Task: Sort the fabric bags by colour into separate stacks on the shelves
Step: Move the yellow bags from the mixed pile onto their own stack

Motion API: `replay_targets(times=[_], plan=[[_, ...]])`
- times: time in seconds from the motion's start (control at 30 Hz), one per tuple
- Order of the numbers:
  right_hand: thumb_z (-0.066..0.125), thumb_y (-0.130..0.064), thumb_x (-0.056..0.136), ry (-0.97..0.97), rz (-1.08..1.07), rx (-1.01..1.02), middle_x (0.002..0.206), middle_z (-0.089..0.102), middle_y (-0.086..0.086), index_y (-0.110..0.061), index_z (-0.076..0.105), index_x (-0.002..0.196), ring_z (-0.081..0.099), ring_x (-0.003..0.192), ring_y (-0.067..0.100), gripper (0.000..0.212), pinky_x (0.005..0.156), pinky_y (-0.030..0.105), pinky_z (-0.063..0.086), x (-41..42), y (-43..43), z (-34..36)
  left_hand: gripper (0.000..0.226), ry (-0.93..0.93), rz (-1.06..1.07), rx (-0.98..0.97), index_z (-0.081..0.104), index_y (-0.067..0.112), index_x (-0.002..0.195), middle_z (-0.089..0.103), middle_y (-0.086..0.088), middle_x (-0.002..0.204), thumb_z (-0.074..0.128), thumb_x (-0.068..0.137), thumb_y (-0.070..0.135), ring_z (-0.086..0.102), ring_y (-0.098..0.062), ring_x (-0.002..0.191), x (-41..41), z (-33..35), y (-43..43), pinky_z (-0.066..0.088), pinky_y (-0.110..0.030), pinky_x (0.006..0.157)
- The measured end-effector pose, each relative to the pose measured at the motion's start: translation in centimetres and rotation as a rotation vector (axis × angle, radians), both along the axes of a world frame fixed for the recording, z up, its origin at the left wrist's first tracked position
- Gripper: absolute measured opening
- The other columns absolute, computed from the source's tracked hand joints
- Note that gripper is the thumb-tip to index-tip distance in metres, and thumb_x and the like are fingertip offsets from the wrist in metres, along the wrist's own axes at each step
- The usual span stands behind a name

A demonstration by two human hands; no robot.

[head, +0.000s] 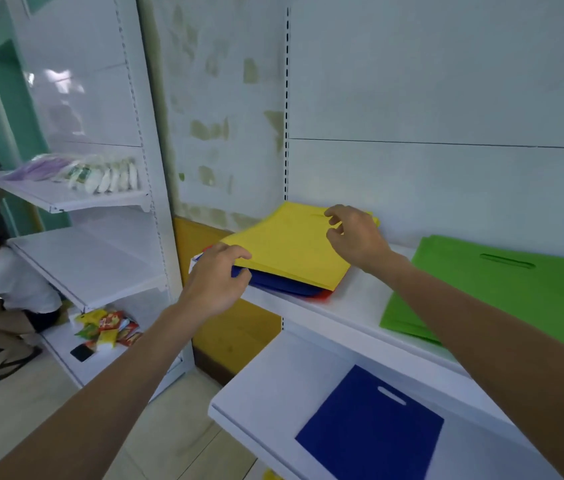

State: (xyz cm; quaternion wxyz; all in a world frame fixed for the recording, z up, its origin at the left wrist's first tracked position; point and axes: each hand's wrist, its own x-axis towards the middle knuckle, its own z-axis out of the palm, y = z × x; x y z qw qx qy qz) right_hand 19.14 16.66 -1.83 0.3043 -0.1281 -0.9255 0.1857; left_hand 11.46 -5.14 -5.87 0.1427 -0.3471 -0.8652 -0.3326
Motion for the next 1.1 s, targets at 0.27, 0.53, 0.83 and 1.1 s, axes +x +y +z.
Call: replay_targets(times=[0.27,0.53,0.83,1.1], plan=[[0.049,-0.011,0.089,0.018,-0.125,0.004,0.118,0.058,0.01,-0.008,0.053,0.123,0.054,0.107,0.026,0.034,0.092,0.041,0.045,-5.7,4.1,2.3,0.025,-0.038,-0.08,0.04,0.06,0.019,0.115,0.054,0.0,0.118,0.05,0.093,0.023,0.051,-0.015,0.108,-8.2,0.3,3.4,0.044,-0.033,0.089],[0.05,-0.013,0.089,0.097,-0.414,-0.056,0.114,0.062,0.012,-0.006,0.057,0.117,0.056,0.105,0.03,0.03,0.093,0.041,0.045,-5.9,7.6,2.7,0.032,-0.135,-0.211,-0.132,0.056,0.012,0.12,0.058,-0.004,0.119,0.042,0.097,0.029,0.054,-0.018,0.105,-16.4,2.7,6.3,0.04,-0.027,0.081],[0.035,-0.043,0.097,-0.413,-0.797,-0.297,0.136,0.043,0.02,-0.002,0.043,0.132,0.041,0.126,0.036,0.055,0.103,0.041,0.035,-8.3,4.4,-3.9,0.026,-0.074,-0.134,-0.259,0.059,0.01,0.098,0.057,-0.01,0.101,0.047,0.093,0.032,0.049,-0.03,0.111,-19.8,-0.3,8.8,0.037,-0.034,0.094],[0.046,-0.01,0.092,0.04,-0.961,-0.174,0.118,0.051,0.018,-0.001,0.049,0.114,0.048,0.109,0.034,0.024,0.081,0.038,0.04,-9.0,1.3,-6.0,0.026,0.017,-0.199,0.101,0.063,0.009,0.114,0.067,-0.009,0.111,0.057,0.09,0.016,0.06,-0.026,0.101,-20.5,-1.8,8.6,0.049,-0.036,0.086]])
